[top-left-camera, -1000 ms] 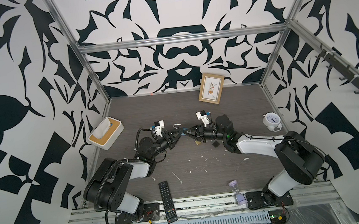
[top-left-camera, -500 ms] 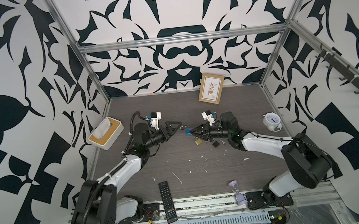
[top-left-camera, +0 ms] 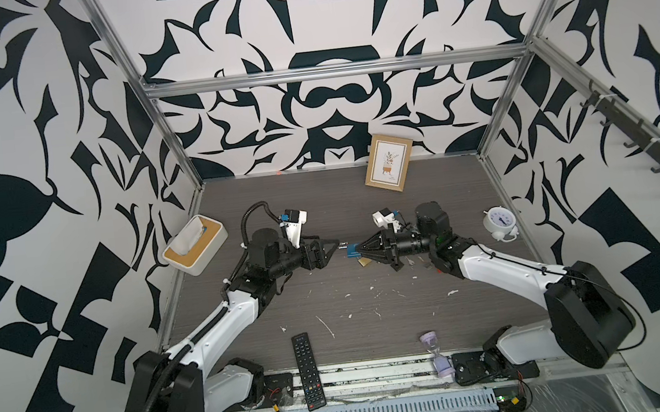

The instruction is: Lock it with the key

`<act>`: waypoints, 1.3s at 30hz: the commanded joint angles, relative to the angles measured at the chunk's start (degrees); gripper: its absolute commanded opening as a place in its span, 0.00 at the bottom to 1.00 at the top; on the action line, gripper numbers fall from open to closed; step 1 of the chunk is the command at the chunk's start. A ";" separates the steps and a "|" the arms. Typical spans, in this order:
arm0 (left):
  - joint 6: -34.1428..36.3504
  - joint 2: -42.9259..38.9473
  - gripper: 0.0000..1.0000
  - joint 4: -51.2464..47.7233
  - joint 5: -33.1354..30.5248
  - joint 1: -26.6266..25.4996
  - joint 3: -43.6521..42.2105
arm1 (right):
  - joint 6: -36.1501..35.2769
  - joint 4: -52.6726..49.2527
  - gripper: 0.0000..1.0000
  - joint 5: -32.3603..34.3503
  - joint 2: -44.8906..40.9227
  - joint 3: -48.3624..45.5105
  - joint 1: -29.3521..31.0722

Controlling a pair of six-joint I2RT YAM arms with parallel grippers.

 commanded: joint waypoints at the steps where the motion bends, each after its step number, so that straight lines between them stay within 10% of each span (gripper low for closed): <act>1: -5.66 1.81 0.90 15.11 7.53 -0.07 -0.62 | 1.34 3.38 0.00 -1.98 -1.90 3.16 0.31; 30: -16.99 7.50 0.66 28.41 13.99 -2.13 -2.71 | 11.36 19.90 0.00 0.98 8.83 4.73 0.03; 39: -17.37 6.03 0.63 28.03 13.61 -2.16 -3.72 | 3.12 13.46 0.00 2.80 7.98 4.99 -1.58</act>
